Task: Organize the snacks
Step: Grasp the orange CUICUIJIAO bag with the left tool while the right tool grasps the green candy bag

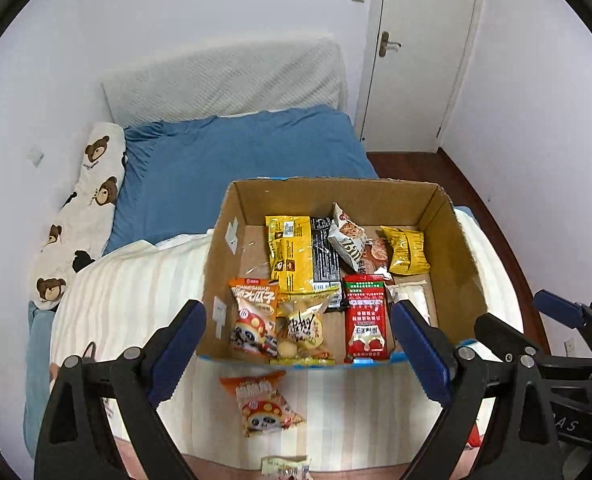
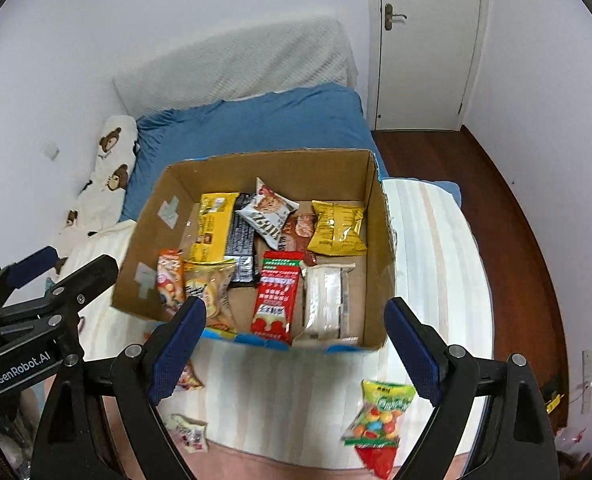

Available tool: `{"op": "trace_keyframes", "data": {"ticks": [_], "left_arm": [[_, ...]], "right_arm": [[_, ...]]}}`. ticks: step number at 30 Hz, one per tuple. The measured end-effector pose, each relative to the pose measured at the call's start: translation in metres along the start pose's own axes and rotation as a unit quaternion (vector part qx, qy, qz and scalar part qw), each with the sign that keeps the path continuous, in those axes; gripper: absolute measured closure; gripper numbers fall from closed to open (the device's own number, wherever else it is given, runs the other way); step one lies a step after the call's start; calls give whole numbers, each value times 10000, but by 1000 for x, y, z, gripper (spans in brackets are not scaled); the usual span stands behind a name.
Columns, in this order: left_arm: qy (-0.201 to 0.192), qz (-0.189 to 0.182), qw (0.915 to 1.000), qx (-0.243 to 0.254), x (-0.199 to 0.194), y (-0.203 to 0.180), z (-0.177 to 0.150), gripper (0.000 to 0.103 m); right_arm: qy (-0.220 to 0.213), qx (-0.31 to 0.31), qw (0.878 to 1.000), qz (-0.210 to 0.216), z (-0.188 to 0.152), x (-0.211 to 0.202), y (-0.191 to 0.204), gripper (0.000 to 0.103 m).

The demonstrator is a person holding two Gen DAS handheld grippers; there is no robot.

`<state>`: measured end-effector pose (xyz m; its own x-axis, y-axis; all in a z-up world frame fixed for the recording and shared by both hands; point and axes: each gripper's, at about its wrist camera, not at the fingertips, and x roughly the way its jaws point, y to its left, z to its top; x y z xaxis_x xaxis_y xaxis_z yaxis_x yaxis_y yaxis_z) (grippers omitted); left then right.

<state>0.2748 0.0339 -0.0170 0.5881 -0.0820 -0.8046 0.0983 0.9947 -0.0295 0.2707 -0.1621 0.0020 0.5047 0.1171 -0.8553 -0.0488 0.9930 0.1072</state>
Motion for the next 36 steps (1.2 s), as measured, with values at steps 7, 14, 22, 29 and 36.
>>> {"op": "trace_keyframes", "data": {"ticks": [7, 14, 22, 29, 36], "left_arm": [[-23, -83, 9998, -175, -26, 9, -27, 8], [738, -51, 9939, -823, 7, 42, -80, 8], [1895, -157, 9693, -1558, 103, 71, -120, 8], [2549, -172, 9556, -1468, 177, 59, -121, 8], [2657, -101, 9541, -1378, 203, 58, -126, 52]], "right_arm": [[-40, 146, 9996, 251, -31, -26, -2, 9], [488, 763, 9953, 345, -78, -5, -46, 5], [1172, 1792, 9767, 152, -120, 61, -116, 4], [1845, 1748, 9672, -26, -124, 131, -125, 5], [2177, 1388, 9650, -461, -131, 166, -111, 38]]}}
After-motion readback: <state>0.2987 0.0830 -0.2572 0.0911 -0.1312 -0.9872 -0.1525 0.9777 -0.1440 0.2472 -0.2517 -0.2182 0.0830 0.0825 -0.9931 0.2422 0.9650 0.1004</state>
